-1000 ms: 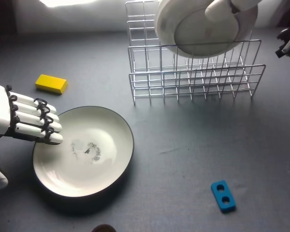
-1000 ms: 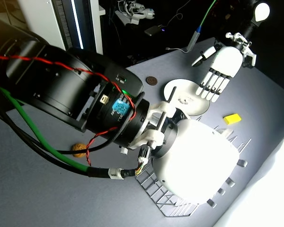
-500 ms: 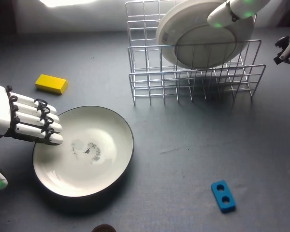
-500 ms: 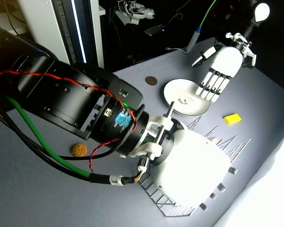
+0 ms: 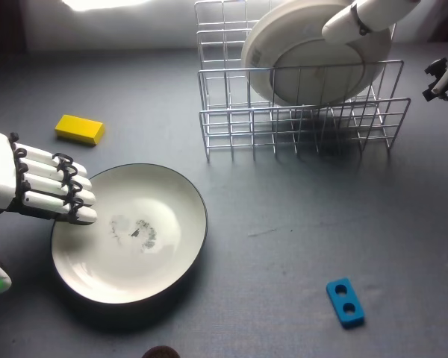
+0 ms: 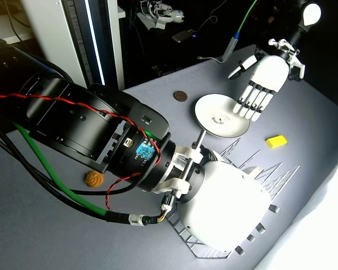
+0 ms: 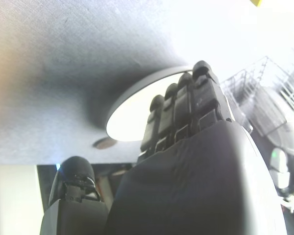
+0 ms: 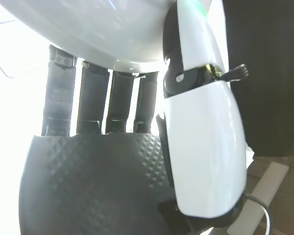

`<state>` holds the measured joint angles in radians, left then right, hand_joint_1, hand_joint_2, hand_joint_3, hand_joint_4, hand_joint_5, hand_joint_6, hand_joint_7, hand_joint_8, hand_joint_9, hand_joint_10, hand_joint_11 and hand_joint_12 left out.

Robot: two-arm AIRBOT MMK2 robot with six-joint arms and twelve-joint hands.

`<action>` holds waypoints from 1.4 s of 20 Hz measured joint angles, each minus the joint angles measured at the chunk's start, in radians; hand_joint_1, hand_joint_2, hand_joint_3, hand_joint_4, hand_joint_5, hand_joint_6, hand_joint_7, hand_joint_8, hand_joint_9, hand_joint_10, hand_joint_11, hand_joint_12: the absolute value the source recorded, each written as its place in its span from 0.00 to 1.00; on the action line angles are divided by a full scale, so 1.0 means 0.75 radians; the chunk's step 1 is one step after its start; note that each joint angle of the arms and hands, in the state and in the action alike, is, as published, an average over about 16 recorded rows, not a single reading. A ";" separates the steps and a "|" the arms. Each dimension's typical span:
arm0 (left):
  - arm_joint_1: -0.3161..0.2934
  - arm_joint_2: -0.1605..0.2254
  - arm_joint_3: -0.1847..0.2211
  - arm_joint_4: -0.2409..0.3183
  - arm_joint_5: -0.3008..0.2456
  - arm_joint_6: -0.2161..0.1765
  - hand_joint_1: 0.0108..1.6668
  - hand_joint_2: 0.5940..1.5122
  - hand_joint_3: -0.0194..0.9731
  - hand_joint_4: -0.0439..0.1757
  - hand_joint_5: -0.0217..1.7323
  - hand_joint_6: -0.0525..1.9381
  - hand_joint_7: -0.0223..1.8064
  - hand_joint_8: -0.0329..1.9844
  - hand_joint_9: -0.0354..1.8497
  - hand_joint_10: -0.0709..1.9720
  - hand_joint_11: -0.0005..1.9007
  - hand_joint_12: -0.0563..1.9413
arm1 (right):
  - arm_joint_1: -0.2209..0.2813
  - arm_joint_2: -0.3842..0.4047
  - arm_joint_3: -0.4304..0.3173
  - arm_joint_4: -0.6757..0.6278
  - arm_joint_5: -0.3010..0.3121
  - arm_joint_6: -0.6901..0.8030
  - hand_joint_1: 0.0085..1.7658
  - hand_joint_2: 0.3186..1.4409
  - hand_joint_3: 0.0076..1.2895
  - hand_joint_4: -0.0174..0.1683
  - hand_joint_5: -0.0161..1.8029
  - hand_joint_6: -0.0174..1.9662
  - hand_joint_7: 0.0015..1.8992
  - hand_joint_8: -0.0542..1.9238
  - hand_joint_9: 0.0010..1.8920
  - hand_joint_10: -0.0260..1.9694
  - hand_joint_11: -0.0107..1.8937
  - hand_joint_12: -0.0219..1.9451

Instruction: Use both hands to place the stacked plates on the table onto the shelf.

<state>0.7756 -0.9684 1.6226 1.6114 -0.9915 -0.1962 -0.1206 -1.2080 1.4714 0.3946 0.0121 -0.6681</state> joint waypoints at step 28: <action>0.014 -0.003 0.003 0.001 0.000 0.006 0.00 0.61 0.03 0.23 0.02 0.03 0.02 0.01 0.01 0.03 0.01 0.03 | 0.049 0.017 -0.018 -0.004 -0.021 -0.043 0.61 0.61 0.01 0.08 0.50 0.12 0.54 0.04 0.53 0.02 0.28 0.63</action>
<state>0.7862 -0.9708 1.6249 1.6125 -0.9913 -0.1916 -0.0839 -1.1952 1.4577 0.3918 -0.0038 -0.7006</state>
